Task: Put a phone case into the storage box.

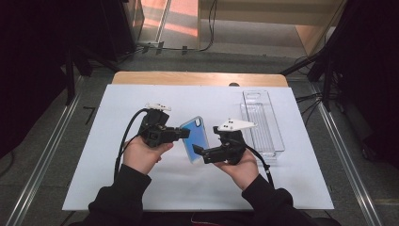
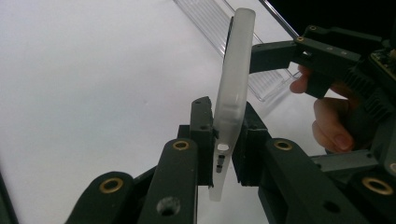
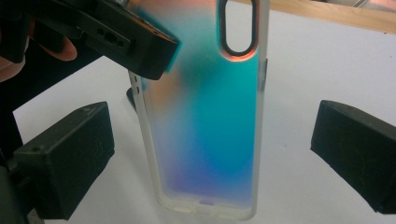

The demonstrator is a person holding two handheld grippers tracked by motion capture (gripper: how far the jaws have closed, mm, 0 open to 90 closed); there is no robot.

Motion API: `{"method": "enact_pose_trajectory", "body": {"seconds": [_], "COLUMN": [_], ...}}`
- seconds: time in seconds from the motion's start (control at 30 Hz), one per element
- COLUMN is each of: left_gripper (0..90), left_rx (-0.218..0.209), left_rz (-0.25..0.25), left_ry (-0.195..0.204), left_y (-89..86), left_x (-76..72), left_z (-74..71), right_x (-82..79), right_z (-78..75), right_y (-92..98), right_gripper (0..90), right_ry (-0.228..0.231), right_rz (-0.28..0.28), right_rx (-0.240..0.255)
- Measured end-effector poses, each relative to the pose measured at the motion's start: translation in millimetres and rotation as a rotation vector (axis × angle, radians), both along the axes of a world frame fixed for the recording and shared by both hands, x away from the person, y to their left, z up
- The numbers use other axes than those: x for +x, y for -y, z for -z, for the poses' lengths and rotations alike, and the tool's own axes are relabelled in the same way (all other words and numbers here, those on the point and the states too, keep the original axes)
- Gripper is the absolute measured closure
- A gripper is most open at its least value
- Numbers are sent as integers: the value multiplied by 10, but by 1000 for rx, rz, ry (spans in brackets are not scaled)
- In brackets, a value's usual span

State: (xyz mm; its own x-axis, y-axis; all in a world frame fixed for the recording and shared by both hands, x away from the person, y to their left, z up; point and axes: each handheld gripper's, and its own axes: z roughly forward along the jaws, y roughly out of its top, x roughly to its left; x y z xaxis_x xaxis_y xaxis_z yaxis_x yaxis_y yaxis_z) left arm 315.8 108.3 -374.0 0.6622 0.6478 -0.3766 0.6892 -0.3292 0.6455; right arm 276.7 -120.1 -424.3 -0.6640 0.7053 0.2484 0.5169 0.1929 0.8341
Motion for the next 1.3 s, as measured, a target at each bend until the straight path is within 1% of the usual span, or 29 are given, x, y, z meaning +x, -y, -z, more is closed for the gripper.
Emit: {"method": "enact_pose_trajectory", "body": {"seconds": [0.13,0.33,0.43,0.5,0.57,0.6,0.67,0.7,0.73,0.77,0.83,0.87,0.9,0.93,1.03,1.07,1.13,1.2,1.3], "left_gripper": [808,807,807,807,807,807,807,806,805,805,802,796,780,731,654,625,567,514,464], "left_rx": [2,-1,-8,-6,-5,-7,-6,-6,-4,-5,-6,-11,-24,-33,-52,-62,-73,-68,-88], "left_rz": [5,14,17,21,25,27,29,27,27,29,32,37,39,35,38,35,30,28,42], "left_ry": [0,2,18,17,16,10,10,12,12,13,15,11,16,28,36,37,40,39,67], "left_y": [24,80,108,121,134,142,153,160,166,167,160,153,151,148,127,120,99,77,40], "left_x": [-14,-42,-65,-71,-74,-76,-81,-84,-87,-88,-87,-84,-88,-95,-109,-111,-112,-111,-107], "left_z": [-3,0,-2,-2,6,11,17,20,20,21,17,11,5,-7,-43,-51,-68,-84,-86], "right_x": [22,42,45,45,45,45,56,58,59,56,53,52,54,57,70,77,95,114,145], "right_z": [20,48,59,69,77,79,88,93,99,101,97,93,90,89,86,84,84,85,90], "right_y": [-37,-93,-128,-147,-156,-160,-168,-170,-168,-165,-165,-163,-160,-153,-132,-120,-92,-58,-5], "right_gripper": [0,0,0,0,31,32,55,97,136,156,163,166,169,170,172,172,172,172,172], "right_ry": [-24,-15,-10,-3,5,2,8,8,9,15,29,30,28,26,20,21,16,9,1], "right_rz": [7,16,20,19,22,24,26,28,17,6,3,1,1,2,2,2,6,13,19], "right_rx": [15,0,-10,-20,-20,-18,-27,-31,-31,-26,-44,-43,-42,-38,-30,-36,-37,-37,-47]}}
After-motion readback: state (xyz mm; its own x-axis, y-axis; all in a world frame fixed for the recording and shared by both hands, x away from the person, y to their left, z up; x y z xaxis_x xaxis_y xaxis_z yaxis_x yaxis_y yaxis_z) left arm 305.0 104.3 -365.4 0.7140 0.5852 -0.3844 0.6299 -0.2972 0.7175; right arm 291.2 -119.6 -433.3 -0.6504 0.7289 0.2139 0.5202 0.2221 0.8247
